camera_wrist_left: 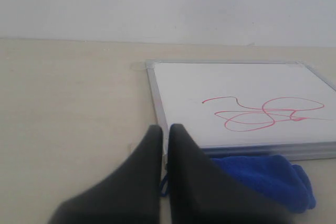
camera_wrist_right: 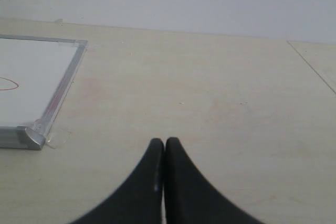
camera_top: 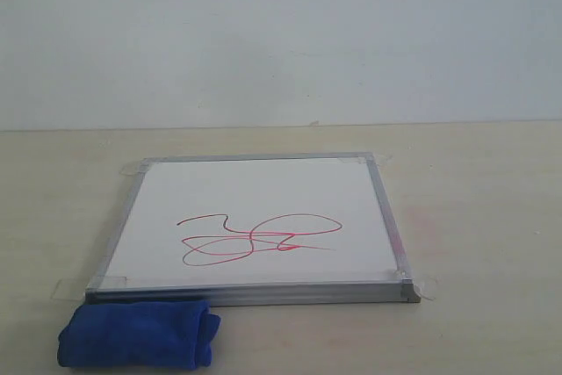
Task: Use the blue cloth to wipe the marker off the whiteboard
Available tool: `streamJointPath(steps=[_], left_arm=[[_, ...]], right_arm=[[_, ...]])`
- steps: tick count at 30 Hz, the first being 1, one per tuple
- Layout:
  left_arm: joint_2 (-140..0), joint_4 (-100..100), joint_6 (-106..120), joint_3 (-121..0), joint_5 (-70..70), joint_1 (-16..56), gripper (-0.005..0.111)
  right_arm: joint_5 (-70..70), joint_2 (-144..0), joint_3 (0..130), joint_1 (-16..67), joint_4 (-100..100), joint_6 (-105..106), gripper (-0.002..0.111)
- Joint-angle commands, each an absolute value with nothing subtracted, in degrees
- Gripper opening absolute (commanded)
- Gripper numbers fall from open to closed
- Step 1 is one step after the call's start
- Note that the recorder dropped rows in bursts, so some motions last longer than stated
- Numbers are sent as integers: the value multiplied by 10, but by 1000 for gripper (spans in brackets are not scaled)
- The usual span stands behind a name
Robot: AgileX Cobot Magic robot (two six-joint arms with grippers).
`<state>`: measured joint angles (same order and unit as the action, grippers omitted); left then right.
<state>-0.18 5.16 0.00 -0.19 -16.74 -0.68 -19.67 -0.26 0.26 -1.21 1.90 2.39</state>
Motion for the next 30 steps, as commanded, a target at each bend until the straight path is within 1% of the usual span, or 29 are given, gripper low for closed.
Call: streamJointPath(steps=[1, 5, 15, 20, 23, 28, 30], left_arm=[[0, 51, 0, 0, -165, -6, 4], [0, 51, 0, 0, -165, -6, 4], [0, 51, 0, 0, -165, -6, 4], [0, 51, 0, 0, -165, -6, 4], [0, 51, 0, 0, -165, -6, 4], [0, 51, 0, 0, -165, -6, 4], [0, 51, 0, 0, -165, -6, 4]], right_arm=[[-166, 0, 0, -16, 18, 25, 0], [-105, 0, 0, -16, 18, 25, 0], [172, 0, 0, -16, 18, 25, 0], [252, 0, 0, -16, 18, 32, 0], [228, 0, 0, -16, -4, 32, 0], [69, -3, 85, -16, -53, 75, 0], [0, -31, 127, -16, -53, 87, 0]])
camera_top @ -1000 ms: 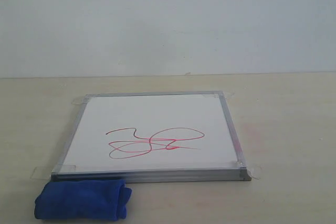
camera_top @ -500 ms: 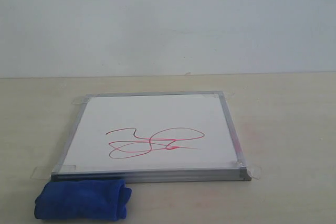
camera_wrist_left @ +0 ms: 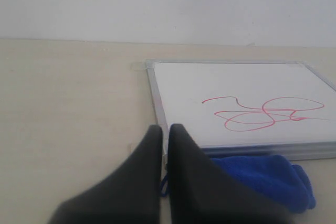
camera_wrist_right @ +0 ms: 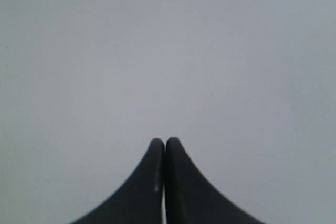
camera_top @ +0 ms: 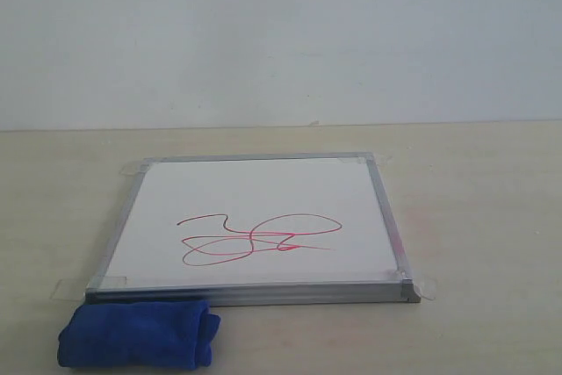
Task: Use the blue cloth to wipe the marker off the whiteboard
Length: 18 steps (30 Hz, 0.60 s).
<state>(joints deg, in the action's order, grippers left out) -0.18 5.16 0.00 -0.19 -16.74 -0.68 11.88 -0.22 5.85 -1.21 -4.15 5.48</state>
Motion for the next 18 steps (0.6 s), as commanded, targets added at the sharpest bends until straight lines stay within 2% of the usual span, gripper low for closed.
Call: streamJointPath(steps=[1, 6, 12, 18], left_arm=[[0, 51, 0, 0, -165, -6, 4], [0, 51, 0, 0, -165, -6, 4], [0, 51, 0, 0, -165, -6, 4], [0, 51, 0, 0, -165, -6, 4]], right_arm=[[-25, -47, 144, -16, -53, 87, 0], [-51, -99, 192, -16, -53, 68, 0], [44, -99, 198, -16, -53, 65, 0], [50, -99, 202, -16, -53, 57, 0]])
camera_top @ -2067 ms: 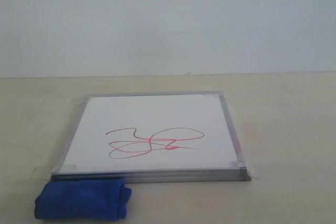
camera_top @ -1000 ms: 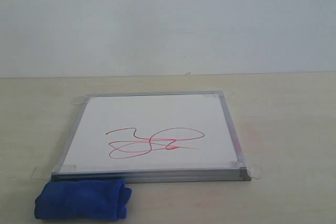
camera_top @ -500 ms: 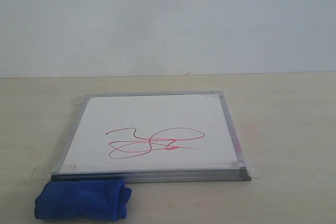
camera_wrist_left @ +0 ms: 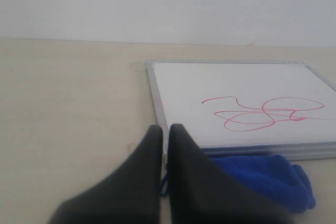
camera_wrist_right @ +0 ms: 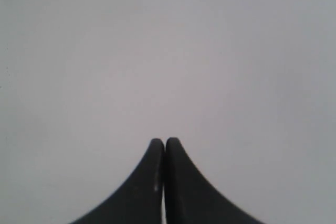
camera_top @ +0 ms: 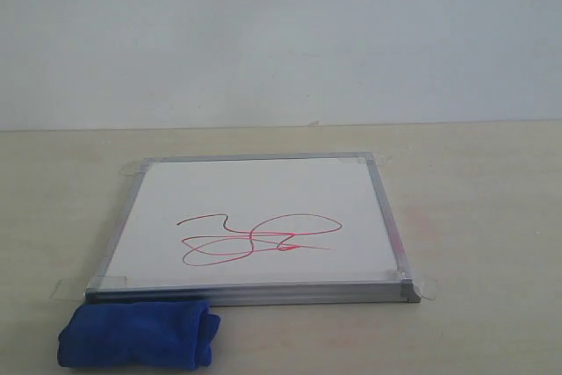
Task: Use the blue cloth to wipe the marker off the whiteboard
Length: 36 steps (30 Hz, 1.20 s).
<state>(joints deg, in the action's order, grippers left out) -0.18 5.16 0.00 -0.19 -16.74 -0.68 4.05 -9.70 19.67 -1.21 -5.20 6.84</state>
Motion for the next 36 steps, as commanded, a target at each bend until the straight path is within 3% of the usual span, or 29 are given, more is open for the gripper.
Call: streamJointPath(steps=[1, 12, 21, 29, 36], left_arm=[[0, 51, 0, 0, -165, -6, 4], [0, 51, 0, 0, -165, -6, 4], [0, 51, 0, 0, -165, -6, 4], [0, 51, 0, 0, -165, -6, 4], [0, 51, 0, 0, -165, -6, 4]], right_arm=[[47, -99, 202, -16, -53, 43, 0], [58, -123, 202, -16, -55, 19, 0], [49, -347, 211, -6, -55, -48, 0], [6, -568, 341, 176, 3, 0, 0], [-233, -734, 527, 313, 6, 123, 0]])
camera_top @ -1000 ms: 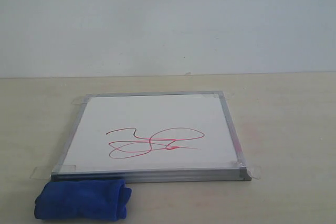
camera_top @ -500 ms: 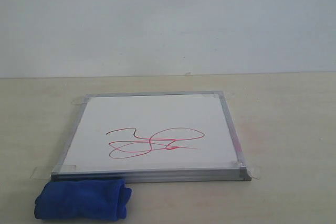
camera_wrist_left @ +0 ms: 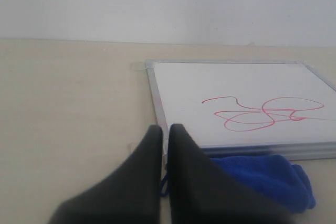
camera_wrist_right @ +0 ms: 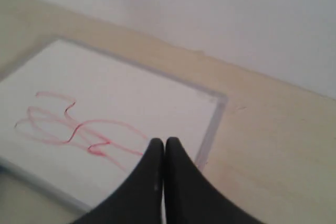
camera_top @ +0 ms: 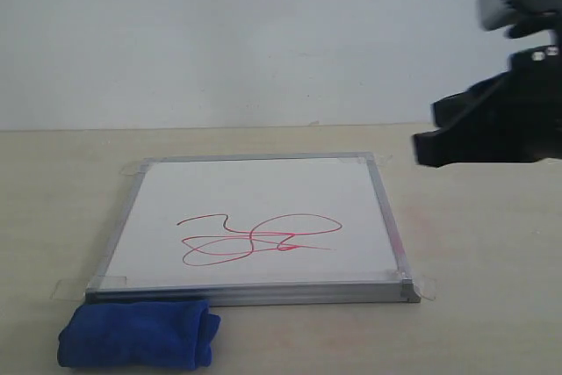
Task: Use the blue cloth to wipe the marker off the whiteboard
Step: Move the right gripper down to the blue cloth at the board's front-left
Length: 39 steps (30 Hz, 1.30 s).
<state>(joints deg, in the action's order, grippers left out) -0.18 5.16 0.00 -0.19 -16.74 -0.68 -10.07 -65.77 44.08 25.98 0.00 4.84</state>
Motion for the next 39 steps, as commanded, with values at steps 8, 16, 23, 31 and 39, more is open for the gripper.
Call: streamJointPath(steps=[8, 16, 23, 31, 39], left_arm=[[0, 51, 0, 0, -165, -6, 4], [0, 51, 0, 0, -165, -6, 4], [0, 51, 0, 0, -165, -6, 4], [0, 51, 0, 0, -165, -6, 4], [0, 51, 0, 0, -165, -6, 4]], right_arm=[[-450, -888, 708, 423, 4, 330, 0], [-488, -1039, 846, 504, 4, 336, 0], [-586, -1171, 1016, 557, 5, 336, 0], [-618, -1283, 1164, 613, 10, 336, 7], [-668, -1331, 1173, 623, 39, 316, 49]])
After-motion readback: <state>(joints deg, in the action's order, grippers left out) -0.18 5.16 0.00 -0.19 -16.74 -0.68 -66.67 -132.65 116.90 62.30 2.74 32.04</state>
